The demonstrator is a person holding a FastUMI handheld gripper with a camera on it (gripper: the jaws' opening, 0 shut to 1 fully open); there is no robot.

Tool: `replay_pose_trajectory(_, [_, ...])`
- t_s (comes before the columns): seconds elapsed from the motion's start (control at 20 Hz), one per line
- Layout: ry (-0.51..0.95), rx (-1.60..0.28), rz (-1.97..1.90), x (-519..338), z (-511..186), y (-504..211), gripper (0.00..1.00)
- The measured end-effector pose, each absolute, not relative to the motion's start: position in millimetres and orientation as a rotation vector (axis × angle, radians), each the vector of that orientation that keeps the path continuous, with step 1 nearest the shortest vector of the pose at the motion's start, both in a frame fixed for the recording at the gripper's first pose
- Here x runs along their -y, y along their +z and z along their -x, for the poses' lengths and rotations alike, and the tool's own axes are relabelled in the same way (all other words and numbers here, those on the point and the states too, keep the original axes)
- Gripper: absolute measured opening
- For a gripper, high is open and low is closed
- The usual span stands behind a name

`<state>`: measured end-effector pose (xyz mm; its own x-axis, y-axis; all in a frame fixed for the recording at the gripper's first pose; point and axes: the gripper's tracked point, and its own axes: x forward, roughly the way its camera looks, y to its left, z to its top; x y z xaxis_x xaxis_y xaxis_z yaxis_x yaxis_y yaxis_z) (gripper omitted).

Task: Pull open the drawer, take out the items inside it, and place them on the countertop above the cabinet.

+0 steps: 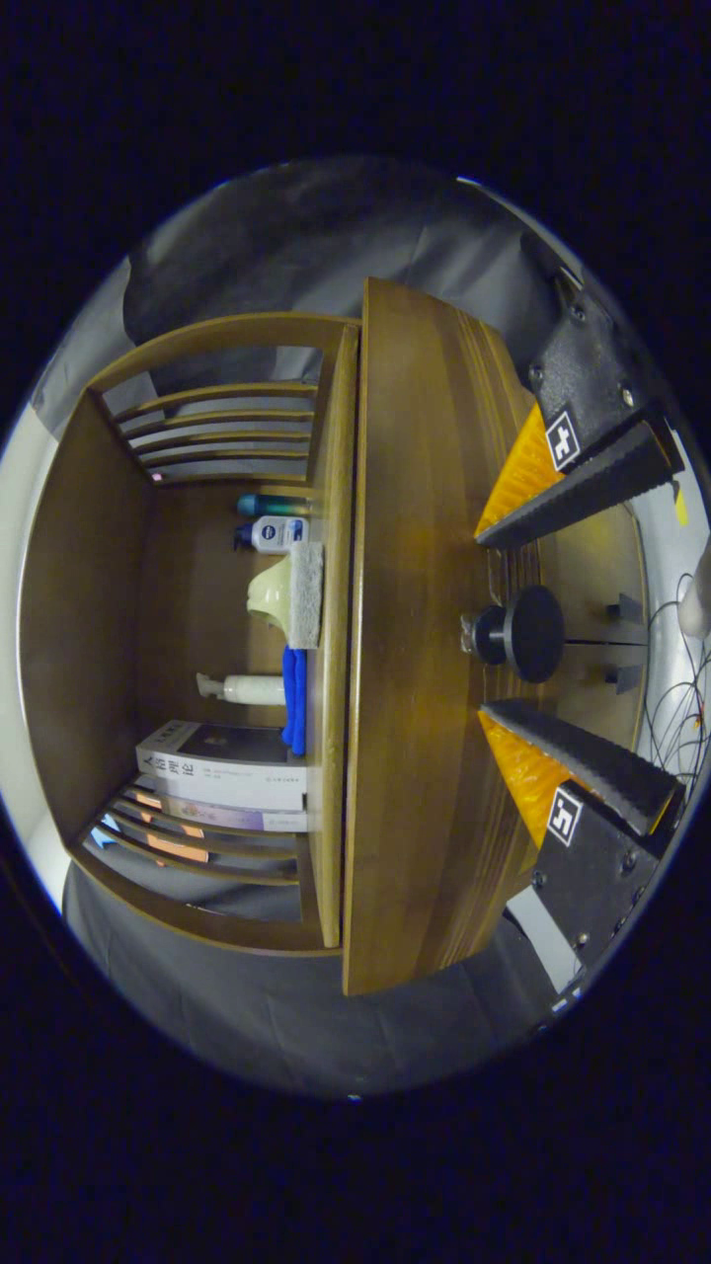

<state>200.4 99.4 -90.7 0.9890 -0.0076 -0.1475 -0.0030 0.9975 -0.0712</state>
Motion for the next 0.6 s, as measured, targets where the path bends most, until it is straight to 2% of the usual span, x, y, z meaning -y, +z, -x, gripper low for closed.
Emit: replay_pose_trajectory(0.6, [0.008, -0.130, 0.066, -99.3, -236.4, -86.0, 1.00])
